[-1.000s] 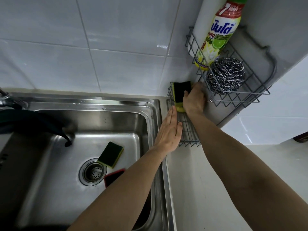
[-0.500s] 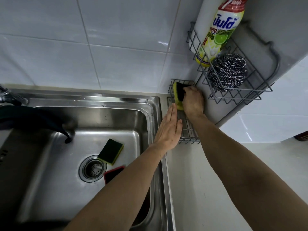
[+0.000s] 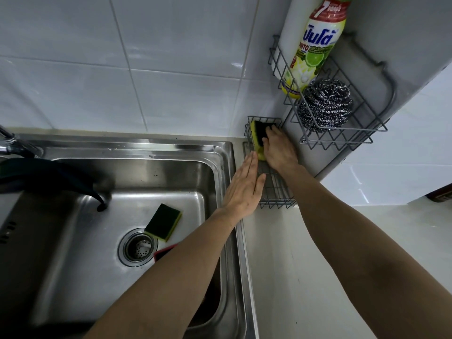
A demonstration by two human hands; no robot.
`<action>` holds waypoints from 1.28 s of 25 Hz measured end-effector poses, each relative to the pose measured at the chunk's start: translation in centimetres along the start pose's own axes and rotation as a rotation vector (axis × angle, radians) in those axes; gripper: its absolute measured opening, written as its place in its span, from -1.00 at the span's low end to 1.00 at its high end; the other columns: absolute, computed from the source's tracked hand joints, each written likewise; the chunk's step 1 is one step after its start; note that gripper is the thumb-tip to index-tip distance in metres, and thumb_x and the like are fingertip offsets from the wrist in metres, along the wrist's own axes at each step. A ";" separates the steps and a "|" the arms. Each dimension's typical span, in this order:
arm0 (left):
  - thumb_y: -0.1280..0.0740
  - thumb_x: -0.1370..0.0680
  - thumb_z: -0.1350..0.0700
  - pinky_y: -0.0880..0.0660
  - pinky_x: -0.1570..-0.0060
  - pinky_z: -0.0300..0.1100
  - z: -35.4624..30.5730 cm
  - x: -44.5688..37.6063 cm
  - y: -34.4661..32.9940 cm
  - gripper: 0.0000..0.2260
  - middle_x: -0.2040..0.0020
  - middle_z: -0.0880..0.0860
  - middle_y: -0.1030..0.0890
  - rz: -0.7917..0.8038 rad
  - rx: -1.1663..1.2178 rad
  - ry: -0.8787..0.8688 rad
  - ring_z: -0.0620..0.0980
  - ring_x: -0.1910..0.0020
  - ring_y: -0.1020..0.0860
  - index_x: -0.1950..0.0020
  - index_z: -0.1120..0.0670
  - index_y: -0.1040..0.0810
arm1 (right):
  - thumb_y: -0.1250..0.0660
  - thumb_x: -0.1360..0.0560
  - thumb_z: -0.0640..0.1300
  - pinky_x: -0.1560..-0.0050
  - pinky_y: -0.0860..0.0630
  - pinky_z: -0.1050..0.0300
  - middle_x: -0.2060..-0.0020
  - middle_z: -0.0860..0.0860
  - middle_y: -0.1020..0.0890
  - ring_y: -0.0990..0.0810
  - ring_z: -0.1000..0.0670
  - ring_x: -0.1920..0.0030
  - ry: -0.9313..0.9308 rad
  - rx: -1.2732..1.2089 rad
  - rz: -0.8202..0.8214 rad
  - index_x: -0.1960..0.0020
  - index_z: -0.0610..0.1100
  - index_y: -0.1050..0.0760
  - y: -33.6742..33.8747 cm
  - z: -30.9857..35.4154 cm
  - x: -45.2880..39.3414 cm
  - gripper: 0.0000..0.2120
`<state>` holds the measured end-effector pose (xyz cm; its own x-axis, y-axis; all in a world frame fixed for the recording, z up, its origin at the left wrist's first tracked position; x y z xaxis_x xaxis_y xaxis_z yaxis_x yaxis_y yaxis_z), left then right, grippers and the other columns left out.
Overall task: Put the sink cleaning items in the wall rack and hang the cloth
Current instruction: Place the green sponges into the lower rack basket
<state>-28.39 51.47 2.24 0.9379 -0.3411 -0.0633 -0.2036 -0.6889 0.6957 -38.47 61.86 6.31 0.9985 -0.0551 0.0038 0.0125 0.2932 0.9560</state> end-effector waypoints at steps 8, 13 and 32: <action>0.02 -0.65 -0.08 0.14 -0.51 -0.07 2.9 3.7 6.8 -0.47 -0.59 0.01 0.07 -0.081 -0.105 0.012 -0.07 -0.56 0.09 -0.57 0.03 0.12 | -0.18 -0.58 -0.16 -0.21 -0.46 -0.02 -0.23 -0.14 -0.55 -0.50 -0.18 -0.23 0.190 -0.122 -0.284 -0.27 -0.17 -0.49 3.1 4.8 3.5 -0.70; 0.04 -0.61 -0.16 0.00 -0.52 0.04 13.5 9.9 16.0 -0.41 -0.58 0.10 -0.08 -0.124 -0.374 0.091 0.07 -0.55 -0.06 -0.57 0.10 -0.04 | -0.29 -0.51 -0.17 -0.17 -0.48 0.04 -0.09 -0.07 -0.62 -0.53 -0.06 -0.13 0.378 -0.253 -0.312 -0.16 -0.14 -0.56 1.1 11.7 7.1 -0.76; 0.01 -0.58 -0.10 -0.01 -0.52 0.02 33.0 26.9 27.1 -0.35 -0.59 0.15 0.04 -0.093 -0.826 0.440 0.08 -0.57 0.07 -0.56 0.22 0.10 | -0.33 -0.46 -0.30 -0.55 0.06 -0.16 -0.59 0.02 0.08 0.12 -0.20 -0.58 0.470 0.499 0.634 -0.54 0.08 -0.10 -28.7 21.0 11.3 -0.24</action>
<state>-17.98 2.50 -4.23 0.9966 0.0814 0.0148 -0.0171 0.0282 0.9995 -28.65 32.79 -14.96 0.7314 0.3988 0.5532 -0.4579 -0.3139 0.8317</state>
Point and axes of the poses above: each hand's wrist, its own x-axis away from the middle knuckle, its own y-axis out of the back of the hand, z = x × y, the point moved 6 cm from there along -x, towards the middle knuckle
